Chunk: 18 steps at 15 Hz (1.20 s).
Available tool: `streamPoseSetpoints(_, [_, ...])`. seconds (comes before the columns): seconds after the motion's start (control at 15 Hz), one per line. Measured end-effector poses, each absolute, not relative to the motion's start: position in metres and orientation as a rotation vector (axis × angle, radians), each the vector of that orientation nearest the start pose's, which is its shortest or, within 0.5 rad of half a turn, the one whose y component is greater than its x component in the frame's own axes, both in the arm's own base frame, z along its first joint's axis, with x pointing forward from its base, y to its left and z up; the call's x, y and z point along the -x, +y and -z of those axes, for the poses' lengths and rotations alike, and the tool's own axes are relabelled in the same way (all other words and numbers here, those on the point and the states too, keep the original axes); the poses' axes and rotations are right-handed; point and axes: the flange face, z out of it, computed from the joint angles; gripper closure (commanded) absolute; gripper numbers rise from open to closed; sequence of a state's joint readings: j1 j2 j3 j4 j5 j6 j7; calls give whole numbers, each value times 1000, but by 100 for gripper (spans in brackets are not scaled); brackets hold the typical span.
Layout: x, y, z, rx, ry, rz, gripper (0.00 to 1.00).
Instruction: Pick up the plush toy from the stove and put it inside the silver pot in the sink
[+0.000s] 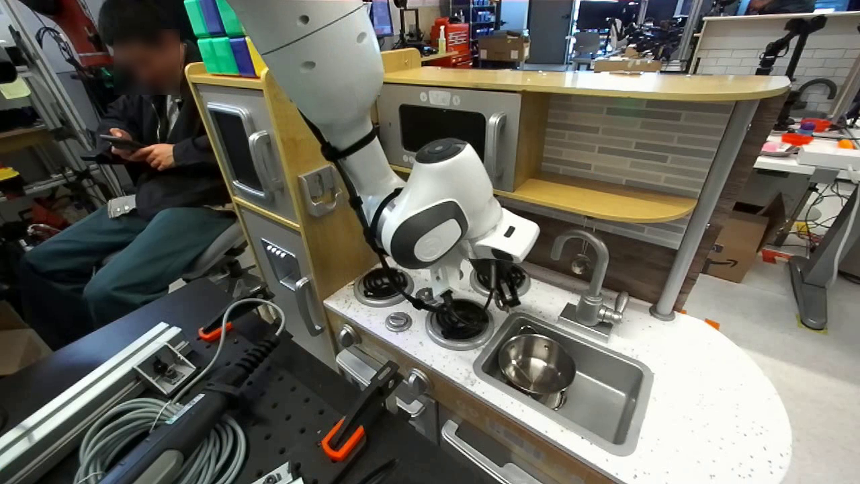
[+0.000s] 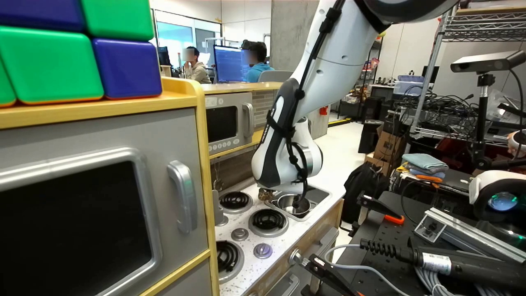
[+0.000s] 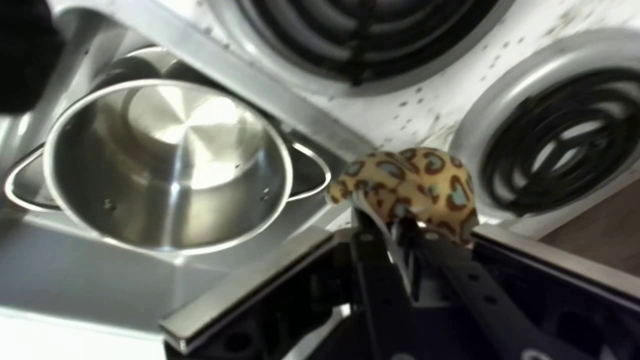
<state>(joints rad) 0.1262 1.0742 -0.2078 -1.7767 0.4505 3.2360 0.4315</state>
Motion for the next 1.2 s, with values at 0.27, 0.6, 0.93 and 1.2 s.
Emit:
streamPoseSetpoints(0.27, [-627, -144, -29, 2786, 1538, 637, 97])
streamPoseSetpoints(0.6, [-625, -169, -22, 2787, 1777, 545, 64])
streamPoseSetpoints(0.93, [-624, -160, -15, 2832, 1818, 468, 27])
streamPoseSetpoints(1.2, [-622, -146, -42, 2840, 1765, 427, 1])
